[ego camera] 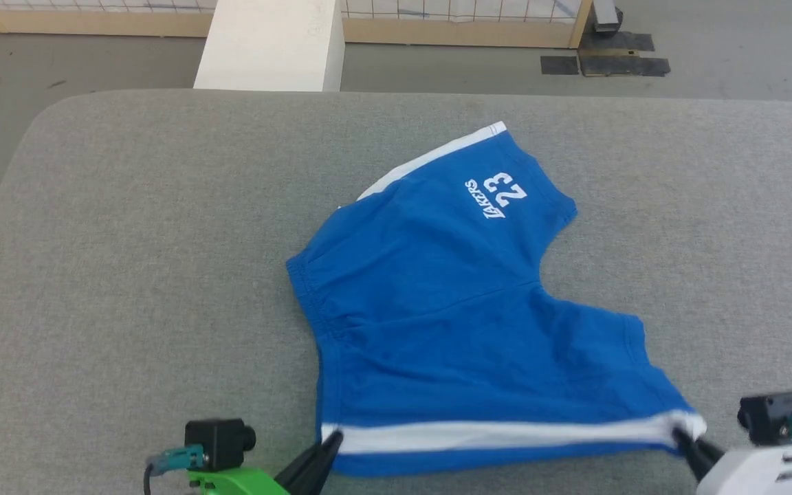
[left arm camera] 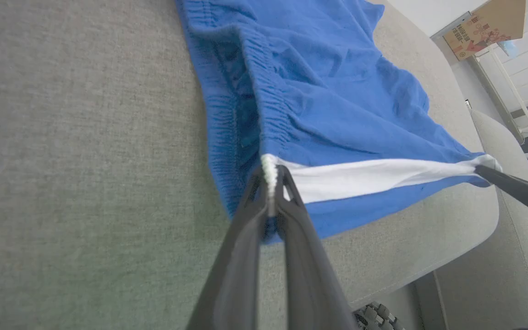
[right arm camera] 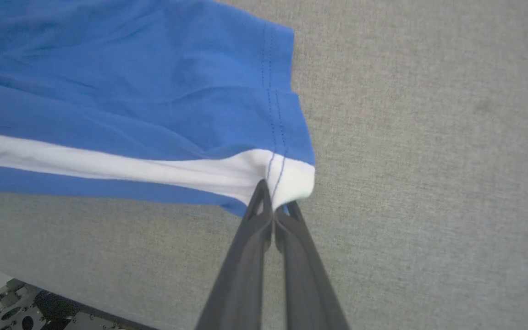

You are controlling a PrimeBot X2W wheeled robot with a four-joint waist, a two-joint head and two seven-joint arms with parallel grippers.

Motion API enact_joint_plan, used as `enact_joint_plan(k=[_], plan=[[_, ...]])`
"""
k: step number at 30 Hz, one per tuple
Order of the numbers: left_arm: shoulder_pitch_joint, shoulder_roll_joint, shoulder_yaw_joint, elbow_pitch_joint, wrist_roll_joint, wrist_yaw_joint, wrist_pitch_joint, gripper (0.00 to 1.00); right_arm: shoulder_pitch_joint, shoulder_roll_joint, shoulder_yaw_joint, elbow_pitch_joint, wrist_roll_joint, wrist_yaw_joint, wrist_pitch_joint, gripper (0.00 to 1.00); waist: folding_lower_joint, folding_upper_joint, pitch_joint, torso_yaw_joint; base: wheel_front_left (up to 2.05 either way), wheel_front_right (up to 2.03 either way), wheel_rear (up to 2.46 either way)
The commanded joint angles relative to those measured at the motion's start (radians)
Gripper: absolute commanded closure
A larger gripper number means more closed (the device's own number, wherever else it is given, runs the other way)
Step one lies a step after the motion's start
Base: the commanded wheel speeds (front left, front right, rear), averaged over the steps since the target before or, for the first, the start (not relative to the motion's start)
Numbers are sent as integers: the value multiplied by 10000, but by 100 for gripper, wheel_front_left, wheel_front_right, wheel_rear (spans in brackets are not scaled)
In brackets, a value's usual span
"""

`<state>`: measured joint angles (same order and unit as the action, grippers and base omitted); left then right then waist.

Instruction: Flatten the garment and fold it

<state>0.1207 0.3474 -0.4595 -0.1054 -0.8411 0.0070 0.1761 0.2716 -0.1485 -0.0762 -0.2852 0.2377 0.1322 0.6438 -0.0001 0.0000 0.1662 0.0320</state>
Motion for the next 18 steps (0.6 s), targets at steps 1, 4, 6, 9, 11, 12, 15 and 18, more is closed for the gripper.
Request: enact_joint_plan(k=[1,4,6,9,11,12,15,18], plan=[[-228,-95,61,-108,119,-95,-231,100,-386,-134,-10,-158,-167,-15,-176,100,1,0,45,34,0,0,0],[-765,-410,71,-221,231,-266,-619,100,-1179,-471,147,-253,-384,-15,-417,100,1,0,155,113,0,0,0],[-1197,-606,84,-187,273,-361,-774,100,-1795,-739,300,-180,-481,-15,-456,100,1,0,280,181,0,0,0],[-1952,-856,164,58,521,-367,-1065,100,-2825,-1120,569,142,-500,-15,-477,100,1,0,476,287,0,0,0],[-2448,-1038,262,280,670,-333,-1307,100,-3613,-1372,830,462,-486,-15,-479,100,1,0,654,339,0,0,0],[-2725,-1099,313,420,794,-308,-1440,100,-4074,-1517,985,662,-478,-15,-497,100,1,0,770,380,0,0,0],[-3393,-1196,373,891,1145,-249,-1707,100,-5283,-1836,1357,1256,-478,-15,-597,100,1,0,1086,518,0,0,0],[-4043,-1421,502,1396,1234,-241,-2003,100,-6593,-2090,1842,1961,-494,-15,-740,100,1,0,1483,660,0,0,0]])
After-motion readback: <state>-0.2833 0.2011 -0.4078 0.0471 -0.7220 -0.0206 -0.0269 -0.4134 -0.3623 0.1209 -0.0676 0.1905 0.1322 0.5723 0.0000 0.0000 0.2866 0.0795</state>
